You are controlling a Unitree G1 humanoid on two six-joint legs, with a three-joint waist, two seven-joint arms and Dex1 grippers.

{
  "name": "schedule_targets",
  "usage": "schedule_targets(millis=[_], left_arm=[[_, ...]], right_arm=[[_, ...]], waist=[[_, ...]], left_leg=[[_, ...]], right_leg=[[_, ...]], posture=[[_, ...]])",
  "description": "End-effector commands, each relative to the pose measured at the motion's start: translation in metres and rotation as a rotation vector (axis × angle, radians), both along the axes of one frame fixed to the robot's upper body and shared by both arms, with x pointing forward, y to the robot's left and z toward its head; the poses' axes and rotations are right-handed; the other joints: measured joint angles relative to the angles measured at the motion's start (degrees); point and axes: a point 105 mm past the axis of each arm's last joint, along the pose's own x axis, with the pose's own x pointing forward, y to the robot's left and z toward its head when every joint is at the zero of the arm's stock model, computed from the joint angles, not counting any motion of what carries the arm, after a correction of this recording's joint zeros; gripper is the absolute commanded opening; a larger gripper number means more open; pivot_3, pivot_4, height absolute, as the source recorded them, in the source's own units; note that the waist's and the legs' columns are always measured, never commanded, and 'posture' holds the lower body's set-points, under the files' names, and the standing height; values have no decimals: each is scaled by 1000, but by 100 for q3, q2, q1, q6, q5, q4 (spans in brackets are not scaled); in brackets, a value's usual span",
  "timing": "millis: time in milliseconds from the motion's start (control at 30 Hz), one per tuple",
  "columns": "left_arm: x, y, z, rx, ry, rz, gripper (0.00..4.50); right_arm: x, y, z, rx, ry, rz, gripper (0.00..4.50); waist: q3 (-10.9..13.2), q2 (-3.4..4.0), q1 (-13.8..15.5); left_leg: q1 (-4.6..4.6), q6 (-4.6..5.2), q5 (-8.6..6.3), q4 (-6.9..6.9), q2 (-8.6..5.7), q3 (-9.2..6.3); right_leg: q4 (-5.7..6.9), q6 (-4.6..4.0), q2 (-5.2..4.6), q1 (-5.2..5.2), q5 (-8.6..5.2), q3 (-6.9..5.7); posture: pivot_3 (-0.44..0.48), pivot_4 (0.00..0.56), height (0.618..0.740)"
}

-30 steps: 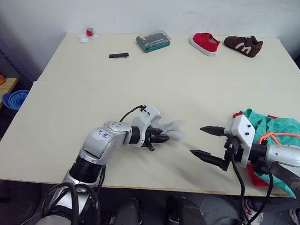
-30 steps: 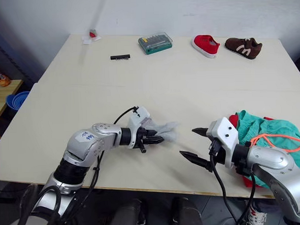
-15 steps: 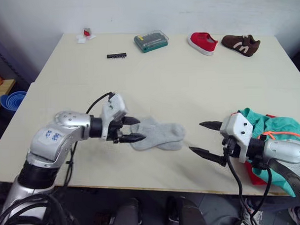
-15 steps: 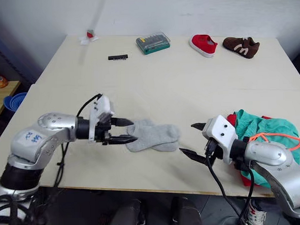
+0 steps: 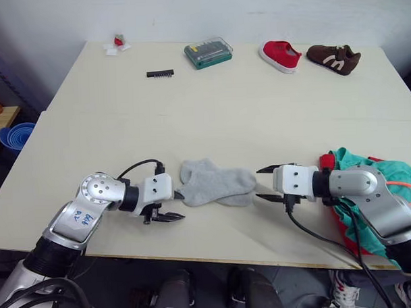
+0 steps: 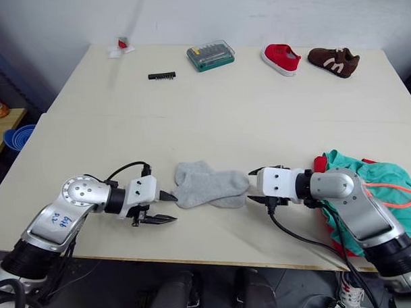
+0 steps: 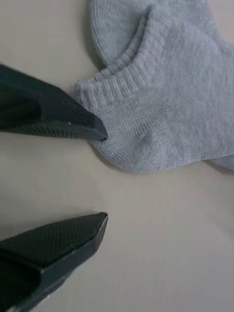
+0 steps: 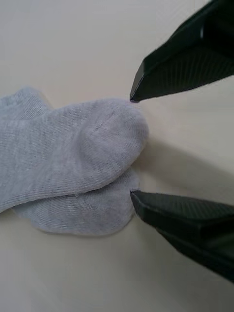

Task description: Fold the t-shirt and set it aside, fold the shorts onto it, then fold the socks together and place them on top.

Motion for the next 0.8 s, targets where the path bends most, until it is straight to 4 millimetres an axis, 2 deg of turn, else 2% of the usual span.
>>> schedule_targets(millis=[33,167,200,267,400,667,700,800], left_arm=[[5,0,-6,11,-21,23,1515],[8,-1,-9,2,-18,26,1515],[8,-2,-10,-6,-14,28,1493],[7,-4,-12,-21,4,25,1138],[8,-5,-14,-35,14,35,8],[8,-6,-9,-79,34,37,1],[8,-6,-6,-88,34,30,1],[14,4,27,-111,26,-15,1]], right_arm=[[4,3,4,-23,-48,39,2139],[7,6,3,-16,-49,50,2139],[8,7,3,-13,-51,51,1970],[10,8,4,-6,-60,52,1533],[14,9,7,0,-79,50,96],[14,6,9,-9,-100,49,41],[12,6,11,-9,-101,50,41],[-1,3,22,-1,-104,59,41]], waist=[[0,0,-15],[0,0,-23],[0,1,-23],[0,1,-23],[-1,2,-62],[-1,3,-102],[-2,3,-106],[-1,2,-102]], left_leg=[[2,1,0,5,0,0],[4,10,-1,14,2,-1],[4,14,2,15,2,0],[4,23,7,17,3,1],[4,32,13,19,4,3],[4,23,20,24,4,12],[4,23,20,24,4,12],[-4,22,20,24,5,13]], right_leg=[[4,1,0,2,1,3],[8,1,-2,3,25,15],[8,0,-3,3,32,17],[7,-2,-4,3,46,22],[6,-3,-5,2,62,29],[6,1,-5,2,64,32],[6,1,-5,2,64,33],[8,1,-4,-8,64,33]], posture=[[0,150,740],[0,150,740],[0,150,740],[0,150,740],[0,150,740],[0,150,740],[0,150,740],[0,150,740]])
